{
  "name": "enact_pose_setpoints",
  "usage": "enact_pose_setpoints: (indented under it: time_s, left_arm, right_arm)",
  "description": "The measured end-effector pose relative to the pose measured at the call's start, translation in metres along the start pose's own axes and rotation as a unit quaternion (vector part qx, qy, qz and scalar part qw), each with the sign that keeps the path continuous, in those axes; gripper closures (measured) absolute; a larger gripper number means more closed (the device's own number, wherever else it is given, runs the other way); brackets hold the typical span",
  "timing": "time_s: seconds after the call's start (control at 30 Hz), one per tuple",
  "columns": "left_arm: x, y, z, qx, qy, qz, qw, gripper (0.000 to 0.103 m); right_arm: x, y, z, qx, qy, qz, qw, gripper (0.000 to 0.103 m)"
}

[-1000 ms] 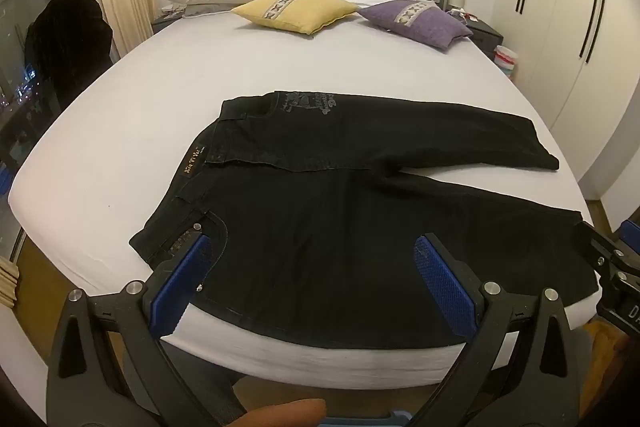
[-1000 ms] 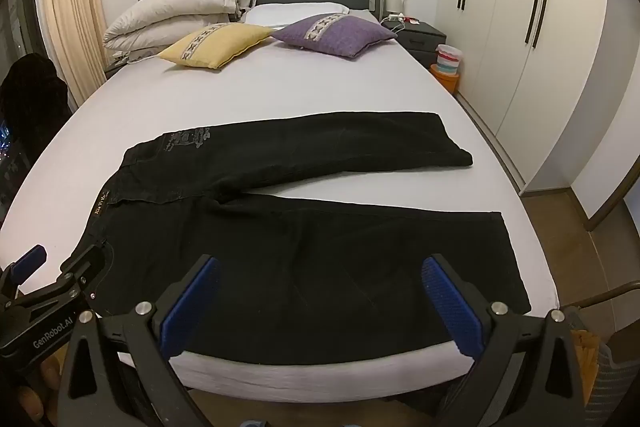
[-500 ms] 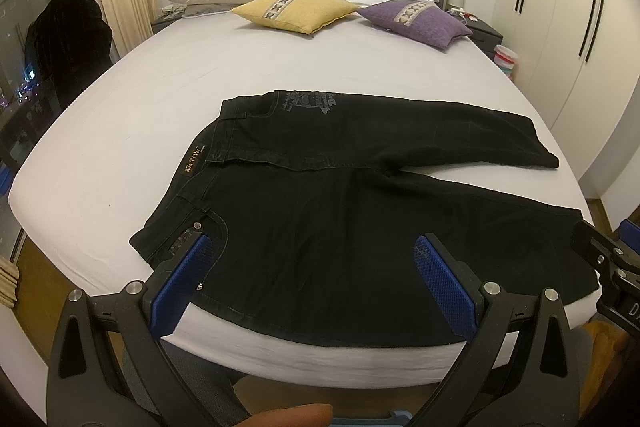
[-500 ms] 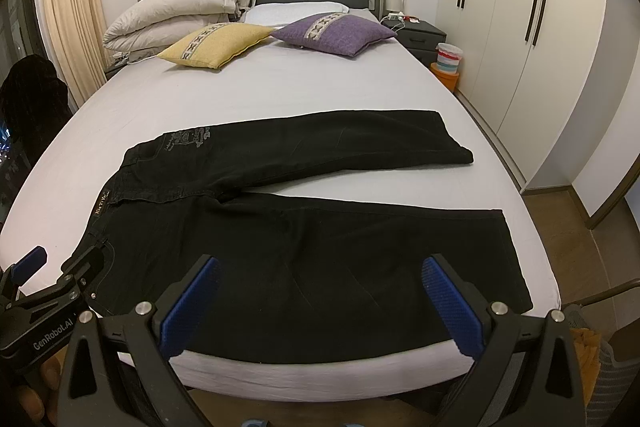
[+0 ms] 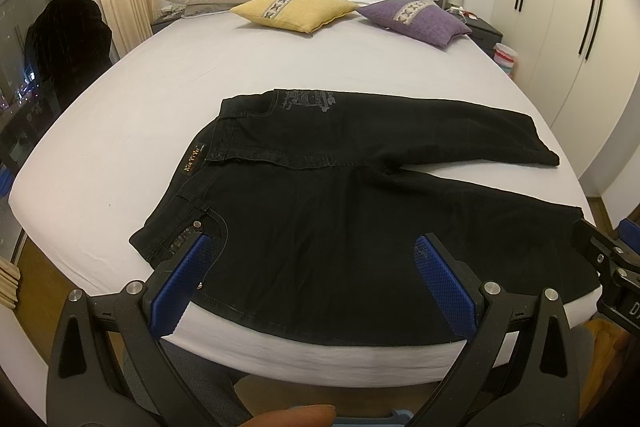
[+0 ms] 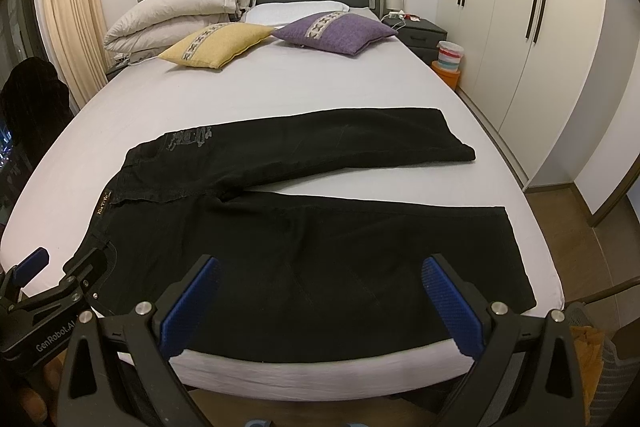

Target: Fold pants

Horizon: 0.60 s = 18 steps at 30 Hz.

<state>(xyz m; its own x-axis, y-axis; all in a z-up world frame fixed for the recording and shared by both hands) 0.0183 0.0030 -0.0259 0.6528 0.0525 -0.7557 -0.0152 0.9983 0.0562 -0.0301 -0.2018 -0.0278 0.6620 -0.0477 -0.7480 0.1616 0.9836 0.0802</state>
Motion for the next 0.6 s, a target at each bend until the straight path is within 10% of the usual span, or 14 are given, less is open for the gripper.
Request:
enact_pose_setpoints:
  time_s: [0.6]
  left_arm:
    - [0.0009,-0.0009,-0.0034,0.002,0.001,0.0,1.0,0.0]
  right_arm:
    - [0.0041,0.0004,-0.0018,0.003,0.004,0.003,1.0,0.0]
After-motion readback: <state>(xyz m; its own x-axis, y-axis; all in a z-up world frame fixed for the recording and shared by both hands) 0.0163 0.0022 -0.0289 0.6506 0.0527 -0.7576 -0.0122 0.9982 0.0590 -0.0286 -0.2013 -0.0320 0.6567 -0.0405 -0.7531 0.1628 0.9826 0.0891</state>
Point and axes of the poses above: each gripper's, at about its wrist camera, not at the fingertips, and x roughly the way its jaws point, y to its left, z to its top, the point moved 3 cm from there along x, roughly the way its jaws point, and after that the axes turned 3 degrees about z, right-handed, at the moved point
